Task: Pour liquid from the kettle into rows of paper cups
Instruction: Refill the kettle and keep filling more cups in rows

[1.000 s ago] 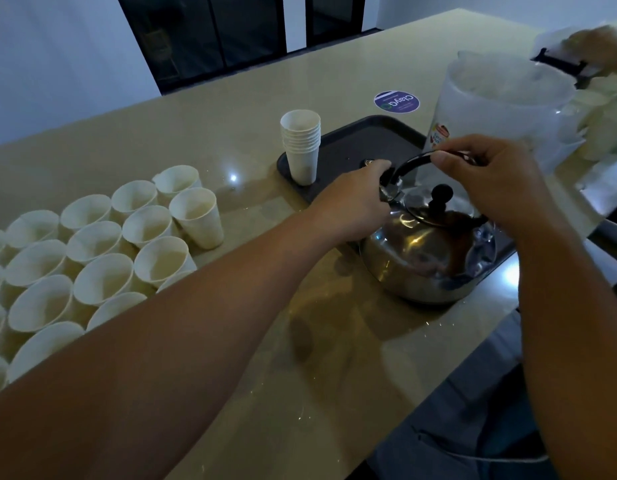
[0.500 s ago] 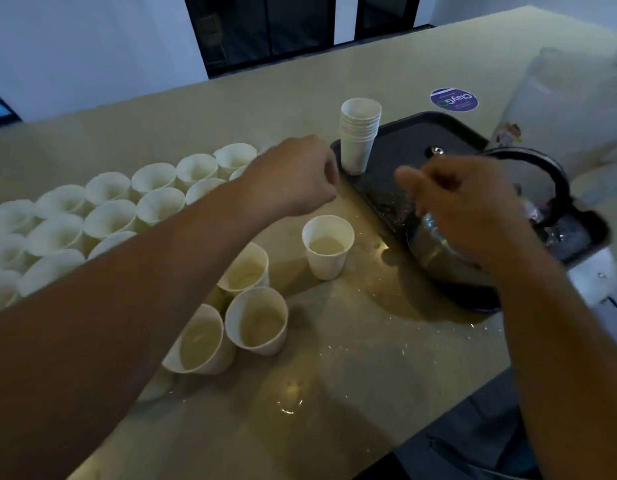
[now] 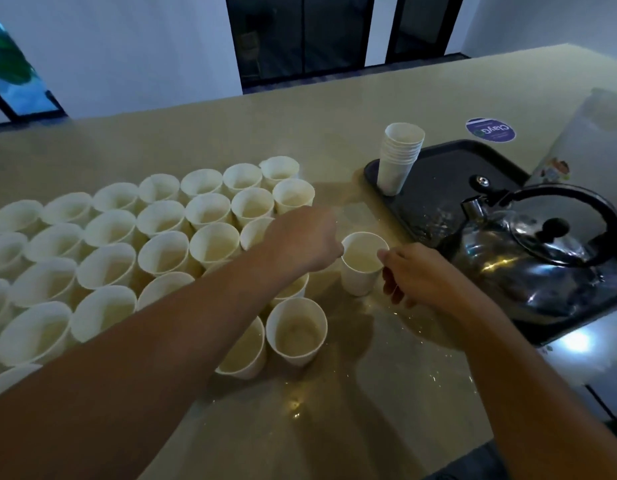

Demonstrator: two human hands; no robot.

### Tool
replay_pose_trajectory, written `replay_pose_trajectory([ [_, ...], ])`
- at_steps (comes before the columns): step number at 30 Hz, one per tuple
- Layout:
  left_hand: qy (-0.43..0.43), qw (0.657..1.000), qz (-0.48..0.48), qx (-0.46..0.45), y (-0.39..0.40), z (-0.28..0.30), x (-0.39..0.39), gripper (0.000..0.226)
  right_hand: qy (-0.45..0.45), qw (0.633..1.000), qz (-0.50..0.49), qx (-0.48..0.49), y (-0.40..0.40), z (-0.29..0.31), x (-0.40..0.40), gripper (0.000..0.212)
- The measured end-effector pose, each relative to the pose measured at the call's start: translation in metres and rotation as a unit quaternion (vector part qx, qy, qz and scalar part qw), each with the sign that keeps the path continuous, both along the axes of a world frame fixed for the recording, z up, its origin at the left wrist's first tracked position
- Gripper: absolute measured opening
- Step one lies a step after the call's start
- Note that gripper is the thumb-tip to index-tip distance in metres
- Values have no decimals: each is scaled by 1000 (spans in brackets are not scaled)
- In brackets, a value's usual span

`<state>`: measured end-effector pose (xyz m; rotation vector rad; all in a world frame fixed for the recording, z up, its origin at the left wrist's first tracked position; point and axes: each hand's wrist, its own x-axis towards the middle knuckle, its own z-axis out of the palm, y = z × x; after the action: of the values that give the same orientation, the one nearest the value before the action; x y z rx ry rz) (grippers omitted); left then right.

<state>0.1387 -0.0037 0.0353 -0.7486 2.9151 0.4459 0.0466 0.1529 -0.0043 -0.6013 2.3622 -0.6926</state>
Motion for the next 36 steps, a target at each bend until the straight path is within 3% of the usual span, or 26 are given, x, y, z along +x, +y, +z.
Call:
replay_pose_trajectory([
  [6, 16, 1000, 20, 3, -3, -4, 0, 33, -6, 1000, 13, -13, -18, 1, -5, 45],
  [14, 24, 984, -1, -175, -23, -1, 4, 38, -4, 999, 40, -22, -55, 3, -14, 44],
  [27, 4, 987, 35, -157, -50, 0, 8, 19, -5, 996, 84, -38, -102, 0, -14, 40],
  [31, 15, 987, 30, -157, -50, 1, 10, 19, 14, 997, 81, -10, -102, 2, -19, 58],
  [33, 40, 989, 29, -136, -47, 4, 7, 18, 41, 998, 51, -11, -96, 7, -30, 61],
  [36, 81, 992, 29, -97, -39, 12, -8, 17, 143, 986, -9, -88, -84, 21, -56, 48],
])
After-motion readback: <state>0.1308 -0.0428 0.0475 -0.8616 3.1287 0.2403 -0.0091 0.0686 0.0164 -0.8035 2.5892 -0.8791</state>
